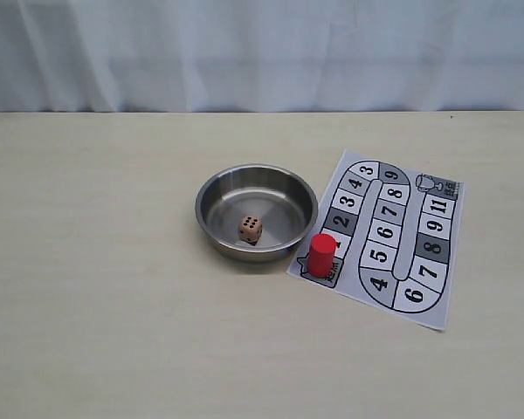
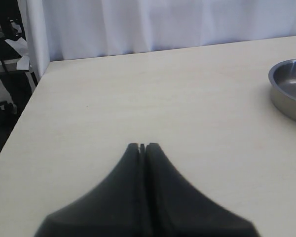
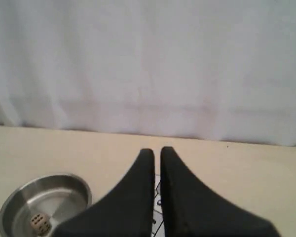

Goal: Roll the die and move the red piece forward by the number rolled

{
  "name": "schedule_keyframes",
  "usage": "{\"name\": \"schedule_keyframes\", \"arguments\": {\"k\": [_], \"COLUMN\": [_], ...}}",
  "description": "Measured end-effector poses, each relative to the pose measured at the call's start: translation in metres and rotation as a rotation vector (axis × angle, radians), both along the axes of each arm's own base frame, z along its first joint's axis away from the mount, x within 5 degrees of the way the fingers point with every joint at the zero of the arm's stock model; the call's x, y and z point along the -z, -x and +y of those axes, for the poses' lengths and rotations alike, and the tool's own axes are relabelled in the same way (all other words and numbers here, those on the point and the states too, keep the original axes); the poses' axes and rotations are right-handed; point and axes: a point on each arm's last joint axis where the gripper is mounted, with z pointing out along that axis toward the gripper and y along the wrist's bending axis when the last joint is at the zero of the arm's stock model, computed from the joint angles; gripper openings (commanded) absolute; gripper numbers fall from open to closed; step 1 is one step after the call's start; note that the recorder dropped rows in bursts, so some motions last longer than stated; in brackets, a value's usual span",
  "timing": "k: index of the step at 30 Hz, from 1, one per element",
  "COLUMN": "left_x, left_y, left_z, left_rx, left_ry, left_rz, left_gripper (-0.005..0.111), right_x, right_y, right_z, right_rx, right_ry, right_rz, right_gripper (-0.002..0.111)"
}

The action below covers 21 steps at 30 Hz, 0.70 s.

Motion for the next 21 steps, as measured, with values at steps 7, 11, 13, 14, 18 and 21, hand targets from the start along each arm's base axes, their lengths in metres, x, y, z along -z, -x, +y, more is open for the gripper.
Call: {"name": "schedule_keyframes", "arguments": {"k": [7, 11, 13, 14, 18, 21], "left_x": [0.000, 0.000, 0.000, 0.000, 0.000, 0.000], "left_y": [0.000, 0.000, 0.000, 0.000, 0.000, 0.000], "left_z": [0.000, 0.000, 0.000, 0.000, 0.000, 0.000], "left_rx": [0.000, 0.000, 0.000, 0.000, 0.000, 0.000], "left_ry": [0.000, 0.000, 0.000, 0.000, 0.000, 0.000], "left_rz": [0.000, 0.000, 0.000, 0.000, 0.000, 0.000], "left_gripper": [0.000, 0.000, 0.000, 0.000, 0.000, 0.000], "right_x": [0.014, 0.037, 0.050, 0.056, 0.068, 0.074], "right_y": [-0.071, -0.105, -0.116, -0.122, -0.137, -0.147], "right_z": [0.023, 0.038, 0.050, 0.062, 0.087, 0.103], "right_rx": [-0.268, -0.355, -0.410, -0.442, -0.464, -0.473], "right_ry": [0.034, 0.039, 0.073, 0.101, 0.151, 0.219], "right_rz": [0.239, 0.367, 0.426, 0.465, 0.547, 0.577], "right_gripper": [0.032, 0.034, 0.034, 0.034, 0.034, 0.034]}}
